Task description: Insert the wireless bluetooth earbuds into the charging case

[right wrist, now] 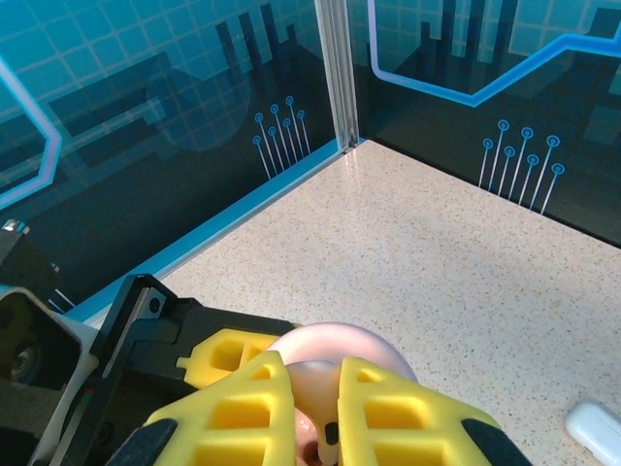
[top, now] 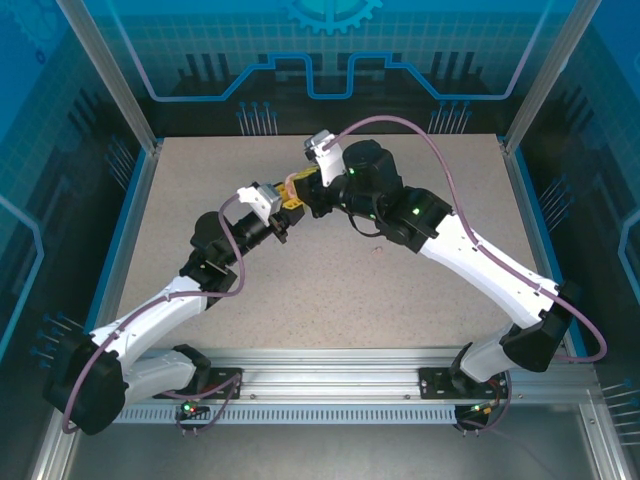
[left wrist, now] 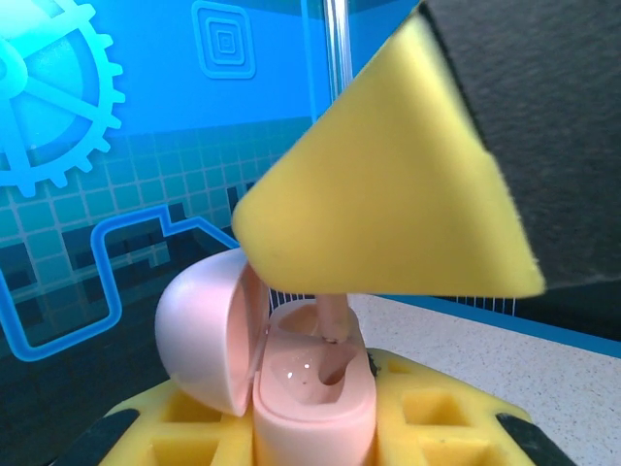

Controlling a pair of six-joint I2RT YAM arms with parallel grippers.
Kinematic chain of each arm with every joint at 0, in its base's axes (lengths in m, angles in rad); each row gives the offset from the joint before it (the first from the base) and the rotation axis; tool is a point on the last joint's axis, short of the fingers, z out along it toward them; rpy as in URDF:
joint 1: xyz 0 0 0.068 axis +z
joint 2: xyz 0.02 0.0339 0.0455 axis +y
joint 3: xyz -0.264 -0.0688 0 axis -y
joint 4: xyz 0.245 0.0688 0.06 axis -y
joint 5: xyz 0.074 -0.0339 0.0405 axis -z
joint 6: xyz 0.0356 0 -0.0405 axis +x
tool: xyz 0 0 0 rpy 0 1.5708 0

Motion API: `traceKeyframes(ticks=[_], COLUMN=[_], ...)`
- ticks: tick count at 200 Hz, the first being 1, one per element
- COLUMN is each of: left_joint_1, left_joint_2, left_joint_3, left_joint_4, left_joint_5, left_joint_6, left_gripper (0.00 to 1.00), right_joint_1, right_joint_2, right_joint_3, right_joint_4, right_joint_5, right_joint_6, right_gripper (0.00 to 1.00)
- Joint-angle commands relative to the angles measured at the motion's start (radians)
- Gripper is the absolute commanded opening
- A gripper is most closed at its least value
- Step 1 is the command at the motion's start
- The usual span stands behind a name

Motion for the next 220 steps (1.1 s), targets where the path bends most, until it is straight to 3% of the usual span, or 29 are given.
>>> traceKeyframes(ticks=[1, 137, 220], left_joint_1=[-0.011, -0.013, -0.014], left_joint_2=[-0.028, -0.027, -0.024], left_joint_3=[0.038, 0.046, 0.040], left_joint_4=[0.029, 0.025, 0.024], left_joint_5=[0.023, 0.016, 0.013], left_joint_6=[-0.009, 0.003, 0.003], left_gripper=[0.00, 0.00, 0.00], right_joint_1=[-0.013, -0.011, -0.022], right_joint_2=[-0.013, -0.036, -0.067], right_joint_3=[-0.007, -0.051, 0.020], right_joint_4=[0.030, -0.004, -0.005], right_joint_5=[-0.017, -0.045, -0.071], right_joint_6=[0.019, 0.000, 0.037], right_gripper=[0.13, 0.12, 0.47])
